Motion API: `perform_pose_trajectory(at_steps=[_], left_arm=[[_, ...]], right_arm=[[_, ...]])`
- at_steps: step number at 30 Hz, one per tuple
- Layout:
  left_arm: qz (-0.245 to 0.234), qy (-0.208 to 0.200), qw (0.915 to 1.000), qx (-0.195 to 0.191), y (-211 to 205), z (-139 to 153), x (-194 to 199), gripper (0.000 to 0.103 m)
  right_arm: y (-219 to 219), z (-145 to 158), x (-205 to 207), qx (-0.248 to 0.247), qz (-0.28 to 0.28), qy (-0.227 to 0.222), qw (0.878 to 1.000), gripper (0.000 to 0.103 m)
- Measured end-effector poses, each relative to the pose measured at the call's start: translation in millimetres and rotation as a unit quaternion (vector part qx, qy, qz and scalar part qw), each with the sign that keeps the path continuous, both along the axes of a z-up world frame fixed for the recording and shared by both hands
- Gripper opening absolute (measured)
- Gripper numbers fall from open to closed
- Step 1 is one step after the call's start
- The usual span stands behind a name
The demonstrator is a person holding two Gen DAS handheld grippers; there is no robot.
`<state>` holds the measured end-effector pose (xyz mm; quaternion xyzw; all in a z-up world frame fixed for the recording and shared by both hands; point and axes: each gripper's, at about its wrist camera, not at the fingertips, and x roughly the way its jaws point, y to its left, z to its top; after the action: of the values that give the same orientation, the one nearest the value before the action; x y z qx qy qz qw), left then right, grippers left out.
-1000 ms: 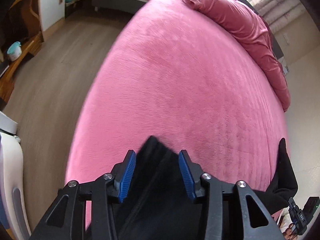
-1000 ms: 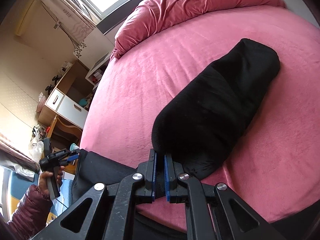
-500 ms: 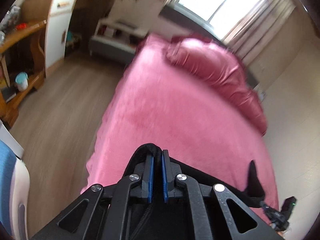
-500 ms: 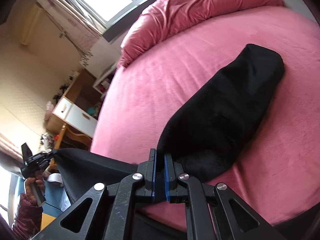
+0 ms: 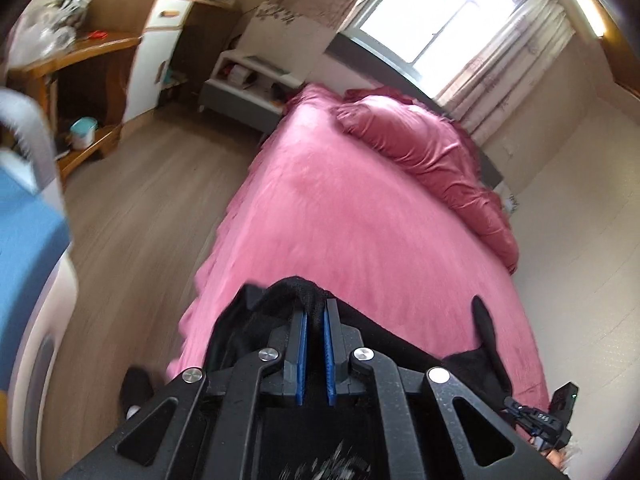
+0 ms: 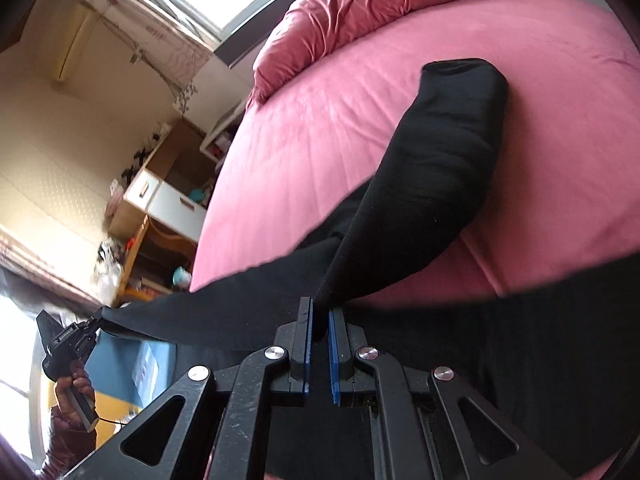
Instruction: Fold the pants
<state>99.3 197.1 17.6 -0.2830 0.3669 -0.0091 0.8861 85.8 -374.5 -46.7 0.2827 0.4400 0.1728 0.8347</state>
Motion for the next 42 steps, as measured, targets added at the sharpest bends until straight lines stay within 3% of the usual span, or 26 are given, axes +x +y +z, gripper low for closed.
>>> perform_pose_trajectory(at_steps=[4,8,11,13,15,19,23,26,28,30,34,39,42], left_arm=[[0.017,0.033,0.9993,0.001,-1,-35,-33,0.007],[0.033,0.101,0.9943,-0.01,-3,-90,-57,0.007],[0.049,0.134,0.9887,-0.048,0,-118,-70,0.009],[0.076,0.149,0.9809,-0.1,9,-132,-81,0.017],[0.093,0.148,0.9744,-0.142,16,-137,-94,0.023],[0.109,0.135,0.9628,-0.207,24,-134,-110,0.029],[0.12,0.12,0.9532,-0.25,26,-128,-117,0.035],[0.116,0.136,0.9535,-0.243,22,-129,-110,0.038],[0.111,0.157,0.9541,-0.23,16,-136,-107,0.038],[0.107,0.161,0.9544,-0.227,9,-139,-104,0.036],[0.095,0.142,0.9706,-0.169,-2,-125,-93,0.016],[0.083,0.107,0.9828,-0.125,-5,-102,-78,0.012],[0.073,0.126,0.9849,-0.094,-11,-107,-72,0.011]], right_arm=[[5,-14,-31,-0.018,0.022,0.015,0.999,0.007],[13,-44,-54,-0.042,0.034,0.049,0.997,0.007],[16,-62,-62,-0.053,0.035,0.069,0.996,0.007],[18,-72,-66,-0.058,0.035,0.079,0.995,0.006],[22,-79,-67,-0.072,0.041,0.088,0.993,0.0],[28,-96,-69,-0.085,0.047,0.105,0.99,0.0],[25,-98,-70,-0.038,0.04,0.109,0.992,0.002],[14,-88,-74,-0.02,0.028,0.099,0.995,0.005],[6,-80,-73,-0.023,0.009,0.095,0.995,0.02],[-3,-73,-68,-0.028,-0.012,0.089,0.996,0.048],[-16,-52,-52,-0.047,-0.045,0.069,0.996,0.049],[-16,-23,-11,-0.123,-0.07,0.051,0.989,0.049],[-20,-6,24,-0.145,-0.085,0.042,0.985,0.049]])
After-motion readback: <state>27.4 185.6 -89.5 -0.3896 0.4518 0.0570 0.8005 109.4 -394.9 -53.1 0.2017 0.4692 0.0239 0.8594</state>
